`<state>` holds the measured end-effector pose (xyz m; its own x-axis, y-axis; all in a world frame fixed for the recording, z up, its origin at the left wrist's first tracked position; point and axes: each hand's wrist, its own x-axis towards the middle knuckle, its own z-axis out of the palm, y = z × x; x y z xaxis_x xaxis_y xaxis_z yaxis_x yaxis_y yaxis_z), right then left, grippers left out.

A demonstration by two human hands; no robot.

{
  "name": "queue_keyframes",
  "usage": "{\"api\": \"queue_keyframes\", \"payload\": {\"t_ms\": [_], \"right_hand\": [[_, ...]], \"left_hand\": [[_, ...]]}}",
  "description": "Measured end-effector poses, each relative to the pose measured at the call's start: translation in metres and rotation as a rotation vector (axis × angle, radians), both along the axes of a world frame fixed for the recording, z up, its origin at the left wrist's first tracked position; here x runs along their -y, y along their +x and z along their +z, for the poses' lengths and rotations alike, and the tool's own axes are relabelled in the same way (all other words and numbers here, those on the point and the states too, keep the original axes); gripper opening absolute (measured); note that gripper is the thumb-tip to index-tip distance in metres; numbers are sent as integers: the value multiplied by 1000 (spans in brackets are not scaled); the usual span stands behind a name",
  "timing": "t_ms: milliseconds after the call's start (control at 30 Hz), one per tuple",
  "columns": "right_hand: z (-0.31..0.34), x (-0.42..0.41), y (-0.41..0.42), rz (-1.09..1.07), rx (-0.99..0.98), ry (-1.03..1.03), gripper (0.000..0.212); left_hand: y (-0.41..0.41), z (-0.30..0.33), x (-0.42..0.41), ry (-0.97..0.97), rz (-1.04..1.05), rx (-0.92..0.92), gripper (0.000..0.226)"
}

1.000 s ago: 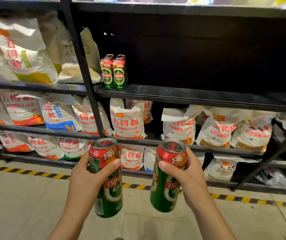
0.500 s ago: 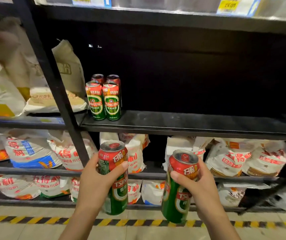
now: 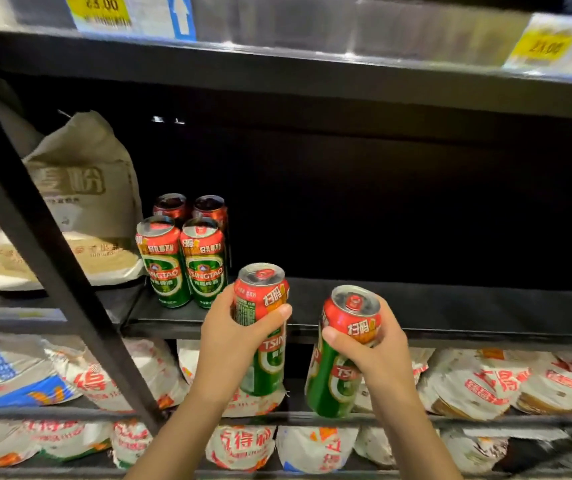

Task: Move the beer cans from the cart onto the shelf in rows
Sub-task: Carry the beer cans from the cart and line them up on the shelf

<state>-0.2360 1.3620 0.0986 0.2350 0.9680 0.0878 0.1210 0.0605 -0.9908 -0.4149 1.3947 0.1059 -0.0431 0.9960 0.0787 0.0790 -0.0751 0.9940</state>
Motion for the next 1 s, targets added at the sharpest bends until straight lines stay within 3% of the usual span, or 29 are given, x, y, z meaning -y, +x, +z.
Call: {"api": "queue_keyframes", "payload": {"t_ms": [267, 467, 667, 833, 1000], "right_hand": [[7, -89, 5, 35, 13, 90, 74], [-6, -143, 5, -8, -38, 81, 60], [-18, -183, 3, -20, -42, 91, 64], [-25, -204, 0, -33, -45, 132, 65], [-30, -222, -5, -34, -24, 160, 66]], "left_hand": [[16, -3, -78, 36, 20, -6, 70], [26, -12, -118, 31, 85, -23, 53], [30, -21, -144, 8, 175, -13, 39], [31, -27, -160, 62, 216, -35, 37], [33, -30, -172, 106, 282, -35, 48]]}}
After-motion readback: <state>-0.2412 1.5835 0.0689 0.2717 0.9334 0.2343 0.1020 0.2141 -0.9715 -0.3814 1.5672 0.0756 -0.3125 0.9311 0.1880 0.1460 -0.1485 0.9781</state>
